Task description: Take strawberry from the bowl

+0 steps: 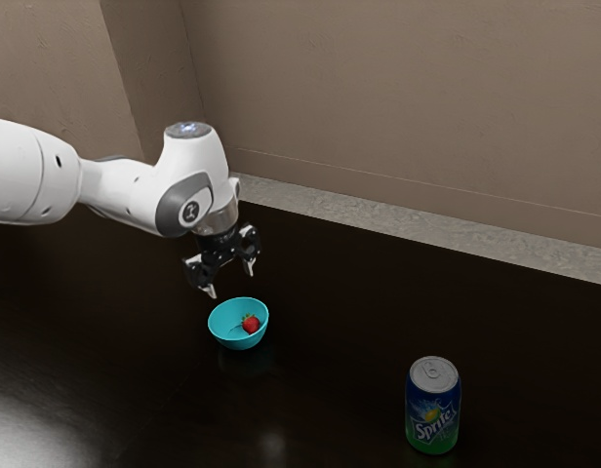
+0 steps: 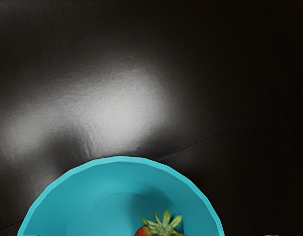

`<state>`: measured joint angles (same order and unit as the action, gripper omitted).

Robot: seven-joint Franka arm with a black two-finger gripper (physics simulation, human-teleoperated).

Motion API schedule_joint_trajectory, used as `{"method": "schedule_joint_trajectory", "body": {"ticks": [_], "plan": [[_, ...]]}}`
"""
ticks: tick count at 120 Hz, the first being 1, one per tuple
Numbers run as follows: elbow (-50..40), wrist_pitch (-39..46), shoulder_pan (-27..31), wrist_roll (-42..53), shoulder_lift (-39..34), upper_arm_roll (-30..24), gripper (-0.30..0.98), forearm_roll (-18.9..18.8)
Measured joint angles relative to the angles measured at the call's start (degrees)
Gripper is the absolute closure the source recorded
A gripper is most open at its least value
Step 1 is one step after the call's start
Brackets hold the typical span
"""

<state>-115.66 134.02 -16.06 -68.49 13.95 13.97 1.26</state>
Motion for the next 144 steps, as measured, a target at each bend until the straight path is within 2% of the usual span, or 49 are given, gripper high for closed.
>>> {"method": "schedule_joint_trajectory", "body": {"ticks": [55, 144], "plan": [[-1.8, 0.8, -0.9, 3.3, 1.6, -0.1, 0.31, 0.0], [-2.4, 8.0, -1.7, 5.7, 6.9, -0.3, 0.34, 0.8]]}}
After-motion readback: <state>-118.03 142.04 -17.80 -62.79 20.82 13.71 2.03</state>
